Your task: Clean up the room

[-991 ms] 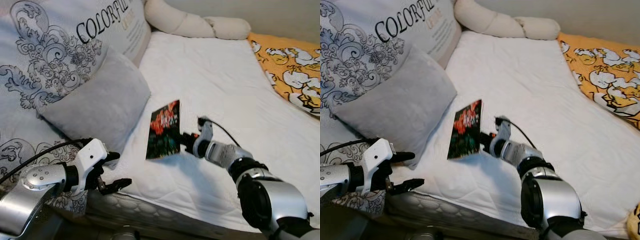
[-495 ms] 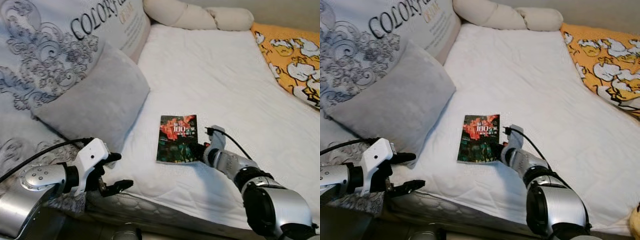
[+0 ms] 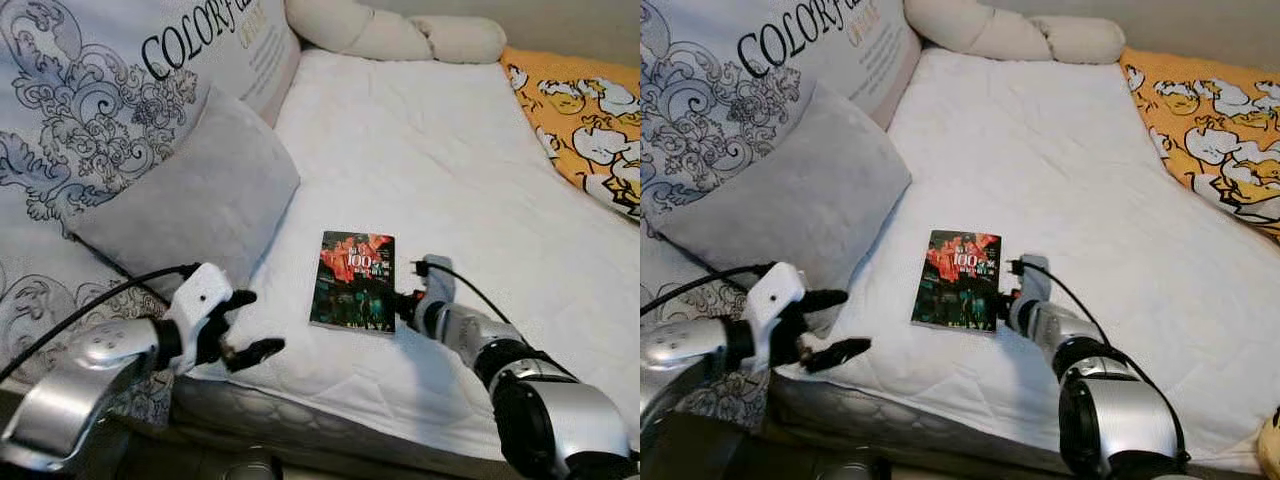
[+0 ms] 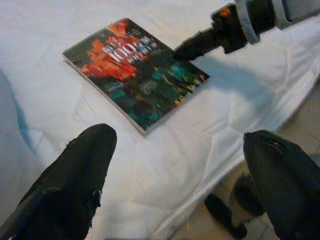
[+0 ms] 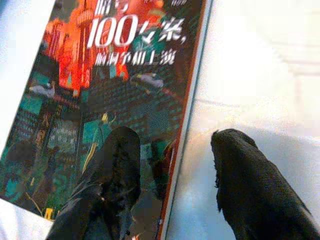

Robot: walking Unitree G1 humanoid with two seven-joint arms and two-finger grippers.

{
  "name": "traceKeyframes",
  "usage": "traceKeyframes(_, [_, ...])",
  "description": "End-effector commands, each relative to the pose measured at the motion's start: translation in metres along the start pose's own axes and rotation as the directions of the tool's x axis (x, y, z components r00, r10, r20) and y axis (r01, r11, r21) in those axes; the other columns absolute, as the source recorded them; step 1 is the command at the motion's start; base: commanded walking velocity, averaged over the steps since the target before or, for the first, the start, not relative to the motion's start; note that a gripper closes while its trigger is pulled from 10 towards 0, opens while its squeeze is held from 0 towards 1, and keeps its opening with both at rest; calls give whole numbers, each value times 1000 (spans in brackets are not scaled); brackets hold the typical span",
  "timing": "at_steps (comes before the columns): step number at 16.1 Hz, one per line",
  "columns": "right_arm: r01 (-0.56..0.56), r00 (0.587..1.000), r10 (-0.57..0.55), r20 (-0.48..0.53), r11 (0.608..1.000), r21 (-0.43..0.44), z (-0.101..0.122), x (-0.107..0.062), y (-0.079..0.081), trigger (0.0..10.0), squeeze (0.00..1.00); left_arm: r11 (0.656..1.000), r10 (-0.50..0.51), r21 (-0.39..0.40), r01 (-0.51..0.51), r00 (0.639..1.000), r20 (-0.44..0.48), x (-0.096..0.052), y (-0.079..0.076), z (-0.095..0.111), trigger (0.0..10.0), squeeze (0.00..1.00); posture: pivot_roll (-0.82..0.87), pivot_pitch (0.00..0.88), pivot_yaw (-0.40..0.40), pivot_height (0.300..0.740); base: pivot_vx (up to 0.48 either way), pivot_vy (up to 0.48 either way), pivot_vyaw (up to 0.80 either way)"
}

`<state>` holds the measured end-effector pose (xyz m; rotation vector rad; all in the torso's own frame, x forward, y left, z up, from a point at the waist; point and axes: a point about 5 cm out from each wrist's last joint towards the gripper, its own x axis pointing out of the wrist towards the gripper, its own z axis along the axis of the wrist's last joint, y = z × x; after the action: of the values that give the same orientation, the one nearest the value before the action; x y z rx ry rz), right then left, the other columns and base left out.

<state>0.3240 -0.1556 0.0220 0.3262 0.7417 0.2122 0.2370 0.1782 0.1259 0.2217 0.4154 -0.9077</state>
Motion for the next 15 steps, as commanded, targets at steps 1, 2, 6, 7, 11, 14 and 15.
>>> traceKeyframes(1, [-5, 999, 4, 41, 1000, 21, 6, -2, -4, 10000, 1000, 999, 35, -3, -35, 999, 27, 4, 2, 2, 10000, 0, 184, 0, -41, 740, 0, 0, 0])
traceKeyframes(2, [-29, 990, 18, 139, 996, 80, 17, -6, -10, 10000, 1000, 978, 190, -114, -174, 971, 148, 14, 12, 7, 10000, 0, 155, 0, -38, 740, 0, 0, 0])
traceKeyframes(6, [6, 924, -14, 382, 1000, 23, 28, -22, -24, 10000, 1000, 901, 410, -247, -357, 887, 214, 25, 22, 8, 10000, 0, 95, 0, -25, 740, 0, 0, 0])
traceKeyframes(7, [85, 902, -57, 428, 995, -46, 22, -27, -26, 10000, 1000, 887, 442, -252, -386, 868, 227, 29, 21, 9, 10000, 0, 73, 0, -13, 740, 0, 0, 0])
traceKeyframes(11, [115, 833, -66, 549, 992, -56, 7, -49, -8, 10000, 1000, 847, 521, -252, -468, 824, 223, 32, 19, 8, 10000, 0, 35, 0, 3, 740, 0, -144, 0])
traceKeyframes(14, [142, 838, -97, 536, 989, -42, -8, -57, -6, 10000, 1000, 830, 552, -229, -508, 806, 213, 35, 20, 5, 10000, 0, 52, 0, -24, 740, 0, -308, 0])
traceKeyframes(15, [142, 838, -93, 537, 989, -49, -9, -59, -5, 10000, 1000, 825, 560, -226, -517, 802, 210, 34, 21, 4, 10000, 0, 55, 0, -27, 740, 0, -311, 0])
